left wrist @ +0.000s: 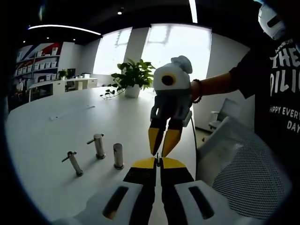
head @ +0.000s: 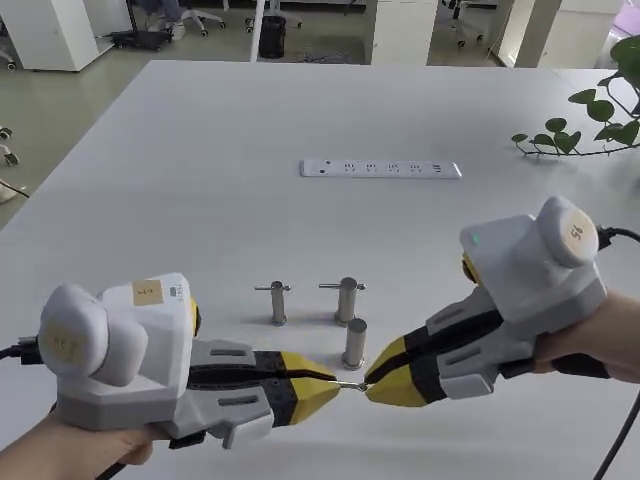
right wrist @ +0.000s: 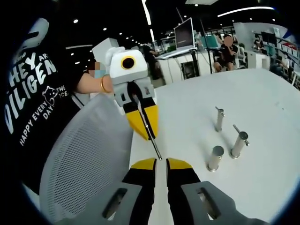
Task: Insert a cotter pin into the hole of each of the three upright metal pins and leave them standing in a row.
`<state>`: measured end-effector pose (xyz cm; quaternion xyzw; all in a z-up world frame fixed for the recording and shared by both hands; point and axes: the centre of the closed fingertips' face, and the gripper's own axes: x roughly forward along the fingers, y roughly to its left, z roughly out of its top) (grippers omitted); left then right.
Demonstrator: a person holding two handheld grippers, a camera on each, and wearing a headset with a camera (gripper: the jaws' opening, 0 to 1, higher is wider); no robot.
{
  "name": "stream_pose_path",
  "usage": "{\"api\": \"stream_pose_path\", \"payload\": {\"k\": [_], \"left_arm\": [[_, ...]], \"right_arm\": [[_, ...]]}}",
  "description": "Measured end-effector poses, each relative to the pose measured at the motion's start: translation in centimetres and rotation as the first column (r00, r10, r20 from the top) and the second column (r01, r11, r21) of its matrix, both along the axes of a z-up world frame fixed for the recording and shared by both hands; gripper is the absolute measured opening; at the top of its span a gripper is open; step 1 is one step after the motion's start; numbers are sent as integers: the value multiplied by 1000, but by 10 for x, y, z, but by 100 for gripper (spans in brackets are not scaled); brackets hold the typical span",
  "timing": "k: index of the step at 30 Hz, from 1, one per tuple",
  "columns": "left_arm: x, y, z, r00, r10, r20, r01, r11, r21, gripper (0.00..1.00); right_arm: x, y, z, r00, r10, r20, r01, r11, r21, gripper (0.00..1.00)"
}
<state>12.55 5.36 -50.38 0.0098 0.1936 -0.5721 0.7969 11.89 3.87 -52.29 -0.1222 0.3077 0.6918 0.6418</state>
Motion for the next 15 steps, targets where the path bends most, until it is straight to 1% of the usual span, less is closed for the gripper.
{"api": "stream_pose_path", "payload": {"k": [4,7,9,15], "left_arm": [[-4,-2,0,1000,-25,1,25,1000,-3,0],[-10,-6,4,999,-51,3,51,999,-17,0],[-12,-7,5,998,-60,6,60,998,-17,0],[-14,-8,7,997,-72,10,72,997,-22,0]], "right_arm": [[-8,2,1,999,40,0,-40,999,5,2],[-10,3,0,998,63,2,-63,998,11,1],[-13,3,-1,996,85,8,-85,996,2,1],[-16,3,-1,993,117,28,-117,993,-7,0]]}}
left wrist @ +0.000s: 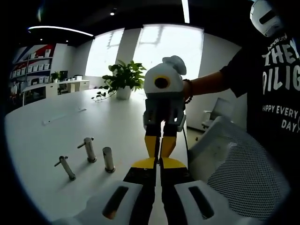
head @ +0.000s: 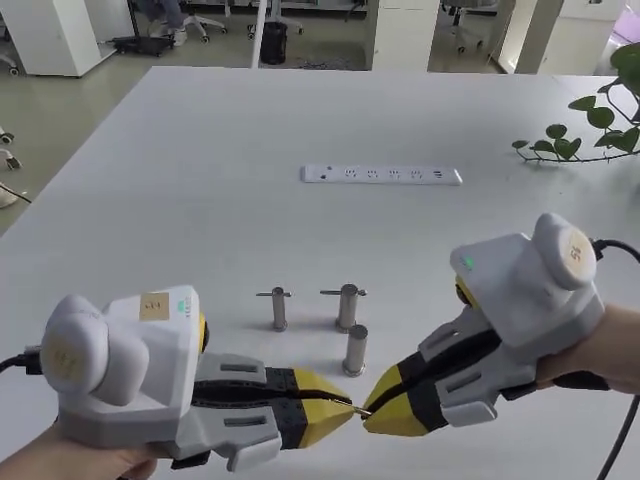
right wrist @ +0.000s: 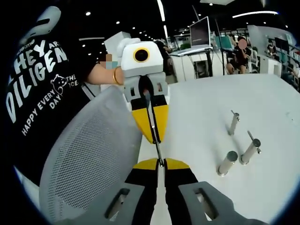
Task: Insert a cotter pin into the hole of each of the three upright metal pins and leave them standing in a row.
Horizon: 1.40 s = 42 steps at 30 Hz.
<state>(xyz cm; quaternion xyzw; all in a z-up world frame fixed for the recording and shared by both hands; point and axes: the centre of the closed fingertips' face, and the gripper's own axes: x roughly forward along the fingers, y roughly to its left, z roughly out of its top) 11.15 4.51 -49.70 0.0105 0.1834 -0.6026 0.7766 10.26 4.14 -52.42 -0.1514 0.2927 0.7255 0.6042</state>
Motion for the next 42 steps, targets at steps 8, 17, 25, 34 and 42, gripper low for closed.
{"api": "stream_pose_path", "payload": {"k": [8,17,25,34,42], "left_arm": [[1,0,-2,1000,5,-4,-5,1000,4,0],[5,-1,-7,999,35,5,-35,999,29,1],[16,3,-15,994,93,51,-97,992,78,4],[28,6,-24,983,163,83,-171,979,113,11],[44,8,-34,970,223,100,-237,959,156,18]], "right_arm": [[1,-3,-1,997,39,67,-38,999,-21,0],[7,-3,-5,987,64,149,-50,994,-100,0],[21,-13,-10,966,83,247,-33,980,-198,0],[45,-30,-18,951,54,304,35,959,-281,0],[61,-41,-23,944,38,327,74,942,-326,0]]}}
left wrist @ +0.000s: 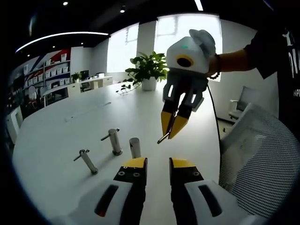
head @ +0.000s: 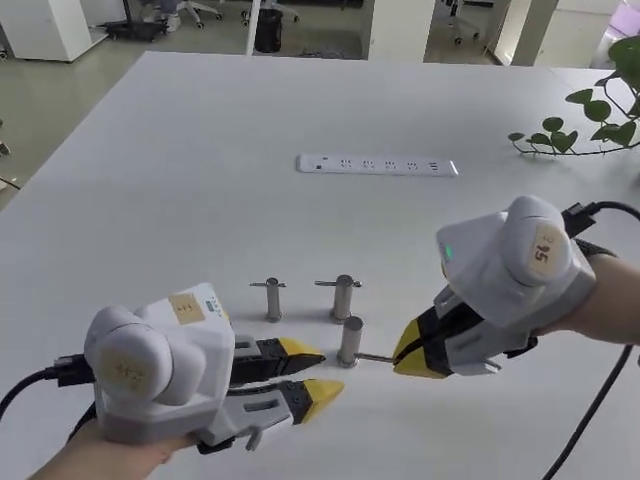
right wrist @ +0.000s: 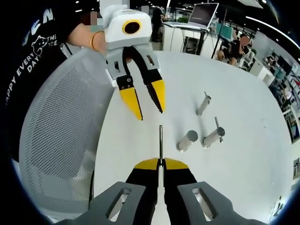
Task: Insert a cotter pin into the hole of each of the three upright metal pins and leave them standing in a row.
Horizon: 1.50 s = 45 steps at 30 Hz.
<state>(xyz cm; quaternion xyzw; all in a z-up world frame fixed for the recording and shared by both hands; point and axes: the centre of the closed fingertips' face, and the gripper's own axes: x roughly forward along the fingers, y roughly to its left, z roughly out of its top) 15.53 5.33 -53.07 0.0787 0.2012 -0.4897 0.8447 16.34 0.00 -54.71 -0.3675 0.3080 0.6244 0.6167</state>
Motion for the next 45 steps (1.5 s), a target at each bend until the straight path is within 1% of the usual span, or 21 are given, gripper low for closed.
{"api": "stream_pose_path", "payload": {"k": [2,5,6,7,11,14,16,18,23,26,34,40,41,42,45], "left_arm": [[4,1,-3,1000,10,9,-10,1000,22,19],[9,1,-5,999,27,19,-28,999,39,20],[14,3,-6,998,47,38,-49,998,51,20],[16,3,-6,998,53,43,-55,997,56,20],[26,2,-8,995,89,54,-92,993,68,21],[31,1,-11,993,104,54,-108,991,75,21],[34,0,-13,992,114,56,-119,989,87,21],[37,-1,-17,991,118,65,-124,987,107,21],[45,-6,-23,989,131,73,-140,982,131,21],[49,-10,-28,988,141,67,-149,979,139,21],[58,-17,-36,986,155,55,-161,978,132,21],[60,-22,-40,988,150,41,-154,981,115,20],[61,-24,-41,987,157,28,-159,982,102,20],[62,-25,-41,987,162,23,-163,982,98,20],[62,-28,-43,987,163,17,-164,982,96,17]], "right_arm": [[4,-3,-1,1000,-4,9,4,1000,-13,0],[9,-6,-2,1000,-11,22,11,1000,-29,0],[12,-7,-2,1000,-11,24,12,999,-35,0],[14,-8,-3,1000,-13,26,14,999,-39,0],[21,-12,-5,999,-18,41,21,998,-64,0],[25,-14,-7,999,-16,51,20,997,-78,0],[27,-15,-8,998,-13,55,18,996,-85,0],[30,-16,-9,998,-12,57,17,996,-92,0],[35,-20,-14,998,4,69,4,993,-121,0],[40,-21,-16,997,10,70,0,991,-130,0],[49,-19,-20,997,28,79,-17,990,-141,0],[52,-19,-22,997,29,72,-19,989,-145,0],[52,-19,-22,997,30,70,-20,989,-144,0],[52,-19,-22,997,31,68,-21,989,-144,0],[52,-17,-23,997,33,68,-23,990,-143,0]]}}
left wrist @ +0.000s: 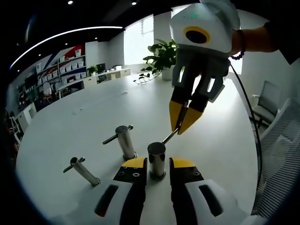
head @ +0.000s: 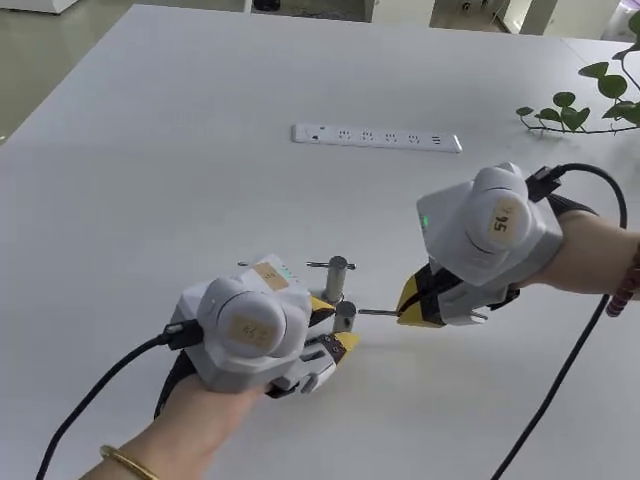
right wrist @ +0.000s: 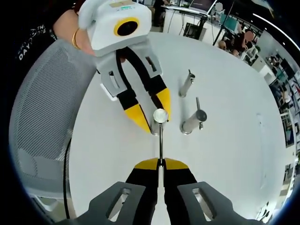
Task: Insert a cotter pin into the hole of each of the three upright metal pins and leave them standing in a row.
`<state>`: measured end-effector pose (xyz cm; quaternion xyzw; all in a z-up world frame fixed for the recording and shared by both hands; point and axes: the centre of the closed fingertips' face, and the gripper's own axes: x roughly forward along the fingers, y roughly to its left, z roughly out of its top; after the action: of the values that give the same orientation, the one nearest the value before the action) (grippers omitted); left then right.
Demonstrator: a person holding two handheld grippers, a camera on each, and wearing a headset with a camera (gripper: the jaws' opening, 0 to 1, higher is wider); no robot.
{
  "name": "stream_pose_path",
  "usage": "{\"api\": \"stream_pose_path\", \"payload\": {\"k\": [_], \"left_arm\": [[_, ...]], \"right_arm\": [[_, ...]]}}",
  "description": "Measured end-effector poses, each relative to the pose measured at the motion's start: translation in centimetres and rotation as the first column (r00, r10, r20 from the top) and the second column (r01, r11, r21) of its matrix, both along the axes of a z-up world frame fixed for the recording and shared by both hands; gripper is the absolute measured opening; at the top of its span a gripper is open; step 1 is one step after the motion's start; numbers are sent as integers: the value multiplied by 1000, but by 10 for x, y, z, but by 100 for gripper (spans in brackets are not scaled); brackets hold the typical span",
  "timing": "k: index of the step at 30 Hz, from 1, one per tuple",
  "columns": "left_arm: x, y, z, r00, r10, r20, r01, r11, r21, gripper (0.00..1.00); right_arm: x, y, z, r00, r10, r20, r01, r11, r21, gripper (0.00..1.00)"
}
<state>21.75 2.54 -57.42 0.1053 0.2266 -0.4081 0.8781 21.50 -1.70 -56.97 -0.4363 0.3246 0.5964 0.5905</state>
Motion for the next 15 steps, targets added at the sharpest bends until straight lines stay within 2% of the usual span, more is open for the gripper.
{"api": "stream_pose_path", "payload": {"k": [7,15], "left_arm": [[0,-1,-6,1000,-2,-13,2,1000,4,15],[3,0,-7,1000,8,-17,-9,1000,-19,12]], "right_arm": [[-1,2,2,1000,3,0,-3,1000,5,0],[-1,5,2,1000,4,-2,-4,1000,5,0]]}}
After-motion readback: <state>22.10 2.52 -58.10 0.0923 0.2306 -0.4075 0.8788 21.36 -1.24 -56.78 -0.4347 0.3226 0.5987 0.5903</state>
